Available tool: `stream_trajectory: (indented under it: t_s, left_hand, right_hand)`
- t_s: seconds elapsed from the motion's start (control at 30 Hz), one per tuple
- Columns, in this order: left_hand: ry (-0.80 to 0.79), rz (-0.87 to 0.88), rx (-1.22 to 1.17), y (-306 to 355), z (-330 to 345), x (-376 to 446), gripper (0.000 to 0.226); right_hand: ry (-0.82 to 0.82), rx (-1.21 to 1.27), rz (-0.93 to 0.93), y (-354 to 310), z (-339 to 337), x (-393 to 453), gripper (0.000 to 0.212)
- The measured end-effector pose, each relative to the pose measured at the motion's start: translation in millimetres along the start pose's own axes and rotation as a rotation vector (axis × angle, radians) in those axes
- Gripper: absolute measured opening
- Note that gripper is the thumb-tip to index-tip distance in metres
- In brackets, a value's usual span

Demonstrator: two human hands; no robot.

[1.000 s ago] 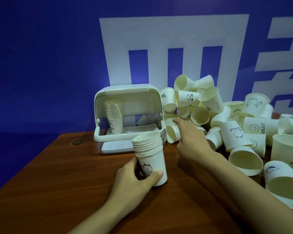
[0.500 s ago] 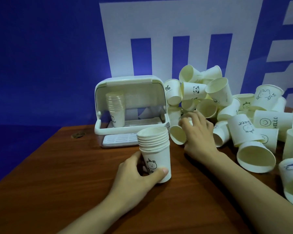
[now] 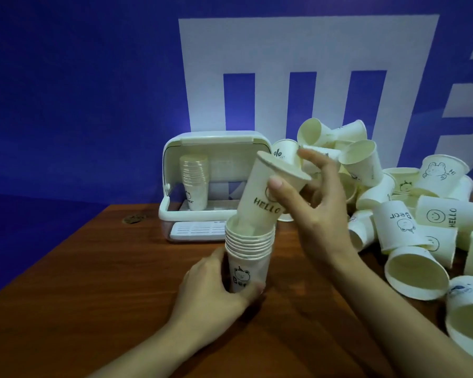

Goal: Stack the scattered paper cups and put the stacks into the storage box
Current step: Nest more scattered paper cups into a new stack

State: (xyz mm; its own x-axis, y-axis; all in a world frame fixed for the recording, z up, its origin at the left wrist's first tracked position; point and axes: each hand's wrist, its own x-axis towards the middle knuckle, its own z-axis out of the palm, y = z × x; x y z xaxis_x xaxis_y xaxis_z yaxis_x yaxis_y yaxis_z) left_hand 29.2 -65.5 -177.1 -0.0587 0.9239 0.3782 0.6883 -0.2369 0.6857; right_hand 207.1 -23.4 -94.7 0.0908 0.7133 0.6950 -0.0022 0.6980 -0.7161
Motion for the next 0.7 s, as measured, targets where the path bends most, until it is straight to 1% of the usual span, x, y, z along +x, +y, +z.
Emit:
stream_trajectory:
  t_s: [0.07,0.1,0.17,0.23,0.3,0.37,0.4,0.43,0.5,0.57,0.6,0.7]
  left_hand:
    - [-0.002,0.004,-0.035,2,0,-2,0.060]
    - [-0.001,0.006,-0.049,2,1,-3,0.060]
    - [0.003,0.004,-0.060,2,0,-4,0.062]
    - [-0.001,-0.002,-0.069,0,0,-3,0.061]
    - [-0.015,-0.013,-0.084,-1,0,-3,0.059]
    - [-0.020,-0.018,-0.098,-2,0,-2,0.058]
    - [-0.017,-0.017,-0.102,-2,1,-2,0.058]
    - [-0.014,-0.016,-0.101,-2,1,-1,0.059]
    - [-0.015,-0.014,-0.095,-3,1,-1,0.059]
    - [-0.021,-0.015,-0.091,-3,1,-1,0.059]
    - [-0.022,-0.017,-0.091,-2,0,-1,0.058]
    - [-0.007,-0.015,-0.075,-2,0,-1,0.059]
  right_hand:
    - [-0.082,-0.113,-0.033,2,9,-8,0.051]
    - [-0.098,-0.185,-0.067,5,12,-12,0.046]
    - [-0.084,-0.279,-0.142,15,15,-17,0.042]
    - [-0.094,-0.334,-0.180,24,15,-20,0.046]
    - [-0.164,-0.401,-0.175,31,14,-23,0.061]
    - [-0.212,-0.395,-0.124,33,13,-26,0.072]
    - [-0.208,-0.368,-0.103,32,14,-26,0.070]
    - [-0.192,-0.360,-0.104,32,15,-27,0.065]
    - [-0.162,-0.424,-0.172,33,18,-28,0.051]
    - [-0.165,-0.487,-0.211,35,20,-28,0.046]
    - [-0.165,-0.494,-0.202,35,20,-28,0.046]
    - [-0.117,-0.351,-0.112,36,14,-23,0.043]
